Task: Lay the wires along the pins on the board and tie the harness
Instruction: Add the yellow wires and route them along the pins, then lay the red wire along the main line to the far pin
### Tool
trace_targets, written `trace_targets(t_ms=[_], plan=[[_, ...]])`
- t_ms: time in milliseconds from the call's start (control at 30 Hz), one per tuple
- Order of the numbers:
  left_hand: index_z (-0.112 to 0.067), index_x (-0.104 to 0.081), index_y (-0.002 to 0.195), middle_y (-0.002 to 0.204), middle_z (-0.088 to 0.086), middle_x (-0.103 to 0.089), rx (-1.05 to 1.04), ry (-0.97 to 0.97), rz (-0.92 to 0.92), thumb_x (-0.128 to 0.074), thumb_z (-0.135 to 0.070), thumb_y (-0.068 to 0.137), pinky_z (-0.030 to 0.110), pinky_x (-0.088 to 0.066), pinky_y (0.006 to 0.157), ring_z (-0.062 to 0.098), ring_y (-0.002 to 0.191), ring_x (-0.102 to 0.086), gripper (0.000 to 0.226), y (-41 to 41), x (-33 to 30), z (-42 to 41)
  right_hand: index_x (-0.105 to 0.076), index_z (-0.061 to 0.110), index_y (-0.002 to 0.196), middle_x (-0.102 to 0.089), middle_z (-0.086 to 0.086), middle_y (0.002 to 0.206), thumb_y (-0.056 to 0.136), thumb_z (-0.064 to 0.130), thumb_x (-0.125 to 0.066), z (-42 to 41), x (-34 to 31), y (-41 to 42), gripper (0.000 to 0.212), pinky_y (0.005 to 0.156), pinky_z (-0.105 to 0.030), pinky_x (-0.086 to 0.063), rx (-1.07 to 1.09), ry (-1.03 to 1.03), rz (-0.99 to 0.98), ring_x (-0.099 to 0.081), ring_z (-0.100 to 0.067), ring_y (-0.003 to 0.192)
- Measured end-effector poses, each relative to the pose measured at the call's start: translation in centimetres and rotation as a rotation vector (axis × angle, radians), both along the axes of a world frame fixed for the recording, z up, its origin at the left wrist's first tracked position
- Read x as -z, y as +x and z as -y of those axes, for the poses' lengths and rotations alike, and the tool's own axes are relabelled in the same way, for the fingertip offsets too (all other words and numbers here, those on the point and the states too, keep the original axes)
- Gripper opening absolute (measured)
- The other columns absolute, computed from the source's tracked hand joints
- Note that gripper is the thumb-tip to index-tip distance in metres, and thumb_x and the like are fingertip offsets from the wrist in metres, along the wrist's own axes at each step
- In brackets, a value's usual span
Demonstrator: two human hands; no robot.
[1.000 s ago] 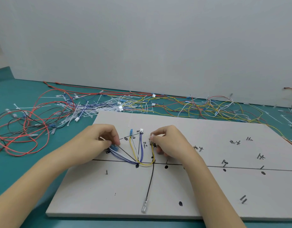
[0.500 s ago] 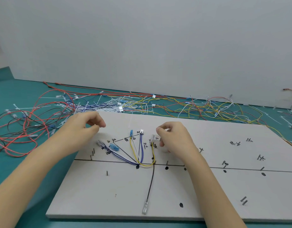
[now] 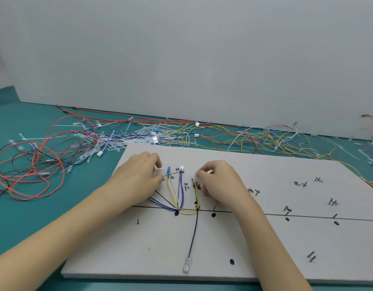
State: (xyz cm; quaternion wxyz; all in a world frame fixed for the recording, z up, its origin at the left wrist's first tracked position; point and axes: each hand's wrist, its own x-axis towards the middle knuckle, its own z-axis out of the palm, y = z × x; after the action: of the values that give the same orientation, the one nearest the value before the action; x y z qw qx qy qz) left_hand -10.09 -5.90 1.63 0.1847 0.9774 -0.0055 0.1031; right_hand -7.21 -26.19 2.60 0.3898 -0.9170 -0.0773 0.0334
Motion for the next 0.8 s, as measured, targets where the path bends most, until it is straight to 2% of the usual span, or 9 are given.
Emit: trace_targets(t_ms=[167, 233, 300, 400, 533, 667, 800], plan=[[-0.023, -0.061, 0.100, 0.094, -0.008, -0.061, -0.007, -0.164, -0.092, -0.055, -0.025, 0.091, 0.031, -0.048, 0.078, 0.014, 0.092, -0.058, 0.011, 2.7, -1.4, 0.0, -0.066, 0.021, 0.085, -0.068, -0.001, 0.071, 0.087, 0.028, -0.051, -0.2, 0.3, 0.1, 0.016, 0.066, -0.030, -0.047, -0.014, -0.018, -0.008, -0.053, -0.020, 0.062], [-0.023, -0.063, 0.095, 0.095, -0.006, -0.064, -0.025, -0.228, -0.046, -0.058, -0.021, 0.089, 0.030, -0.044, 0.077, 0.016, 0.096, -0.056, 0.009, 3.8, -1.5, -0.6, -0.066, 0.022, 0.085, -0.068, 0.000, 0.070, 0.087, 0.028, -0.052, -0.2, 0.3, 0.1, 0.015, 0.063, -0.028, -0.045, -0.026, -0.018, -0.024, -0.052, -0.019, 0.061], [-0.024, -0.065, 0.095, 0.100, -0.003, -0.065, -0.093, -0.297, 0.031, -0.058, -0.020, 0.088, 0.034, -0.042, 0.086, 0.021, 0.106, -0.051, 0.011, 4.4, -1.3, -1.7, -0.065, 0.024, 0.085, -0.066, 0.002, 0.065, 0.085, 0.029, -0.053, -0.1, 0.4, 0.1, 0.013, 0.061, -0.027, -0.043, -0.031, -0.007, -0.041, -0.051, -0.017, 0.057], [-0.021, -0.066, 0.104, 0.111, 0.005, -0.061, -0.220, -0.211, 0.110, -0.056, -0.020, 0.088, 0.038, -0.034, 0.090, 0.030, 0.115, -0.041, 0.018, 4.8, -0.4, -3.8, -0.064, 0.025, 0.086, -0.065, 0.004, 0.063, 0.085, 0.031, -0.054, -0.1, 0.4, 0.1, 0.012, 0.060, -0.026, -0.043, -0.037, -0.008, -0.047, -0.050, -0.015, 0.055], [-0.014, -0.063, 0.117, 0.124, 0.014, -0.056, -0.307, -0.132, 0.114, -0.055, -0.018, 0.089, 0.041, -0.032, 0.100, 0.034, 0.124, -0.040, 0.030, 5.5, 0.8, -6.2, -0.063, 0.026, 0.085, -0.064, 0.004, 0.063, 0.086, 0.030, -0.053, -0.1, 0.6, 0.1, 0.011, 0.061, -0.026, -0.043, -0.043, -0.013, -0.039, -0.051, -0.015, 0.056], [-0.007, -0.052, 0.133, 0.138, 0.016, -0.048, -0.298, -0.066, 0.059, -0.050, -0.021, 0.093, 0.043, -0.033, 0.107, 0.033, 0.131, -0.038, 0.042, 7.6, 1.4, -6.6, -0.063, 0.026, 0.087, -0.063, 0.006, 0.063, 0.085, 0.029, -0.053, -0.1, 0.5, 0.2, 0.011, 0.058, -0.026, -0.042, -0.041, 0.004, -0.055, -0.050, -0.013, 0.052], [0.000, -0.046, 0.133, 0.141, 0.018, -0.044, -0.275, 0.017, 0.021, -0.043, -0.027, 0.098, 0.044, -0.033, 0.108, 0.032, 0.133, -0.037, 0.044, 10.6, 1.0, -7.1, -0.063, 0.026, 0.088, -0.062, 0.005, 0.054, 0.083, 0.027, -0.051, 0.0, 0.4, 0.3, 0.012, 0.052, -0.024, -0.039, -0.037, 0.019, -0.071, -0.048, -0.009, 0.044]])
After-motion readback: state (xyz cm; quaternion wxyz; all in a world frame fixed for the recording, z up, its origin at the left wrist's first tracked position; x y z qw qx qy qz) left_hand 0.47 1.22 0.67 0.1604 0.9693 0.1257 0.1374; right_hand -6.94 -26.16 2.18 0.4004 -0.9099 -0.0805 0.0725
